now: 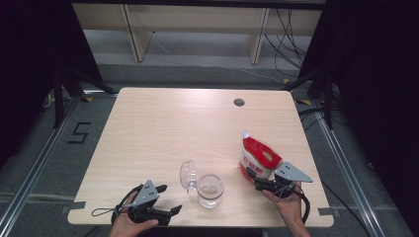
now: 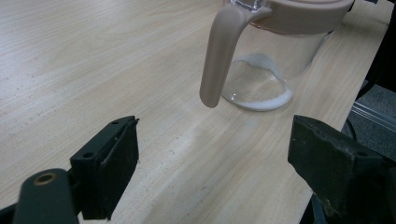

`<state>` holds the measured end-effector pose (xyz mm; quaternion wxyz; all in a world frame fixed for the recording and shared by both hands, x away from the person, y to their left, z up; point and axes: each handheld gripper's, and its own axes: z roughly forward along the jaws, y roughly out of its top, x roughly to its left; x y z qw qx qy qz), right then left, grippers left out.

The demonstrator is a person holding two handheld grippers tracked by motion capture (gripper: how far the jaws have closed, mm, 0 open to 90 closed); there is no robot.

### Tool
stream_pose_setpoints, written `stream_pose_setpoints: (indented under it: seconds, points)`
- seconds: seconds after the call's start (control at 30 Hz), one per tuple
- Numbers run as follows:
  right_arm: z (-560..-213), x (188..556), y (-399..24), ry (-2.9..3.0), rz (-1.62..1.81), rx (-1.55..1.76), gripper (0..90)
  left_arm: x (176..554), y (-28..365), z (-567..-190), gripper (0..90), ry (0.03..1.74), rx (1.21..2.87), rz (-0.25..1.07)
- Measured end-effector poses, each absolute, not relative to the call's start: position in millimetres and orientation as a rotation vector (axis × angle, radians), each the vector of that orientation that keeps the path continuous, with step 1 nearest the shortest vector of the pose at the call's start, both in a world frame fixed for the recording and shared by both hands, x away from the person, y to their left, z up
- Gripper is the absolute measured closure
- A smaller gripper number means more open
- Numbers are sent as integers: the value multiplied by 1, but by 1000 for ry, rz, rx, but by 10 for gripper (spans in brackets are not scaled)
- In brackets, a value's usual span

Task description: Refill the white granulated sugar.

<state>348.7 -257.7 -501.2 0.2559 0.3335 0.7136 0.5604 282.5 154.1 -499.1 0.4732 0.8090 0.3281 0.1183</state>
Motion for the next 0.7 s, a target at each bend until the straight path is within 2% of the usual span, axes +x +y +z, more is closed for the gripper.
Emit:
stream_pose_setpoints:
  seconds: [0.7]
  points:
    - [-511,352,-261,1936,1540,971,350,282,154,-499,163,795,1981,293]
